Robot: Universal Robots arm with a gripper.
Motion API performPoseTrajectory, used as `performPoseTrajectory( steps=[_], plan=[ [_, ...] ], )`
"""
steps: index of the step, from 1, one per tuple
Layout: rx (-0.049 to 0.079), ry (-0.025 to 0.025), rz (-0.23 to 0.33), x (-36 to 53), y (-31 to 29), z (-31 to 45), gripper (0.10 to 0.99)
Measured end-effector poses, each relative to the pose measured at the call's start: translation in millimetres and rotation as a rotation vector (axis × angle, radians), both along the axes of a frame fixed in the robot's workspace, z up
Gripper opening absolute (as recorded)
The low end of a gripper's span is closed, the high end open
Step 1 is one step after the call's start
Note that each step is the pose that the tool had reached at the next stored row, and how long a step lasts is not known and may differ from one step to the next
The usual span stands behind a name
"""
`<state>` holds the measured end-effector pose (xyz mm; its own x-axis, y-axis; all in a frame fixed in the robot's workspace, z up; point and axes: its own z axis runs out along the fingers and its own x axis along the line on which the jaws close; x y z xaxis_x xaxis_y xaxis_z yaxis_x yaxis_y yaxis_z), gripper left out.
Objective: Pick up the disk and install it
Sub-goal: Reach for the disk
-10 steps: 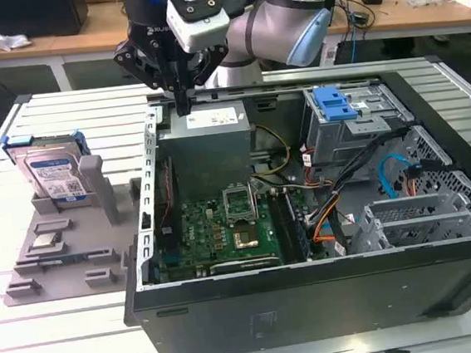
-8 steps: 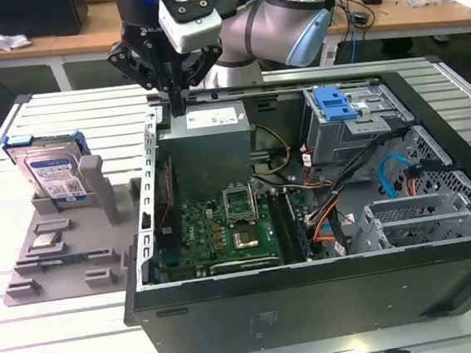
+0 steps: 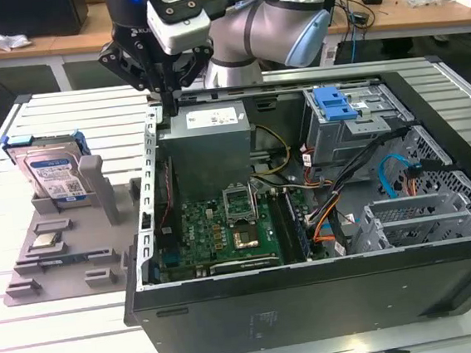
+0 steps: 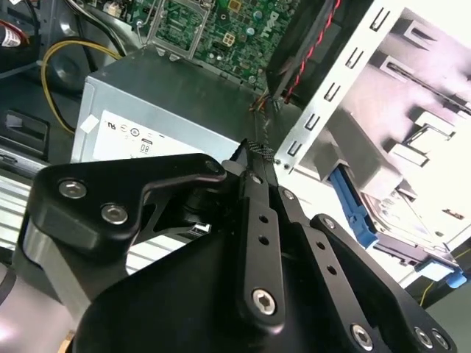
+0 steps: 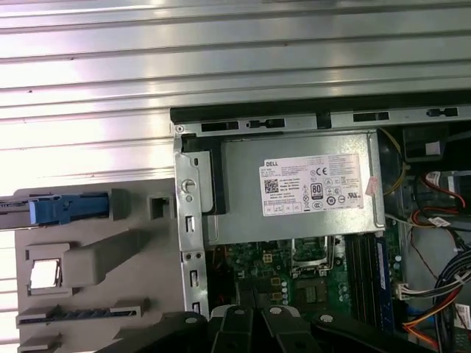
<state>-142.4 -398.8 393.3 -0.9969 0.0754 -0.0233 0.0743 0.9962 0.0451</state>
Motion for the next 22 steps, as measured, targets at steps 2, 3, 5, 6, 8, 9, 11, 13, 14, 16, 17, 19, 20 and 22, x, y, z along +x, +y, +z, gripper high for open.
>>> performPoseTrajectory(
  steps=[2, 3, 5, 6, 8, 9, 11, 13, 14, 16, 17, 19, 20, 22],
  plan=[
    [0.0, 0.0, 0.0, -3.2, 0.0, 0.0, 0.106],
    [0.0, 0.0001, 0.0, -4.9, 0.0, 0.0, 0.106],
    [0.0, 0.0001, 0.0, -9.6, 0.0, 0.0, 0.106],
    [0.0, 0.0, 0.0, -11.0, 0.0, 0.0, 0.106],
    [0.0, 0.0, 0.0, -14.6, 0.0, 0.0, 0.106],
    [0.0, 0.0, 0.0, -18.8, 0.0, 0.0, 0.106],
    [0.0, 0.0, 0.0, -23.8, 0.0, 0.0, 0.106],
    [0.0, 0.0, 0.0, -26.7, 0.0, 0.0, 0.106],
    [0.0, 0.0, 0.0, -28.3, 0.0, 0.0, 0.106],
    [0.0, 0.0, 0.0, -31.4, 0.0, 0.0, 0.106],
    [0.0, 0.0, 0.0, -32.6, 0.0, 0.0, 0.106],
    [0.0, 0.0, 0.0, -35.6, 0.0, 0.0, 0.106],
    [0.0, 0.0001, 0.0, -36.5, 0.0, 0.0, 0.106],
    [0.0, 0.0, 0.0, -42.1, 0.0, 0.0, 0.106]
  ],
)
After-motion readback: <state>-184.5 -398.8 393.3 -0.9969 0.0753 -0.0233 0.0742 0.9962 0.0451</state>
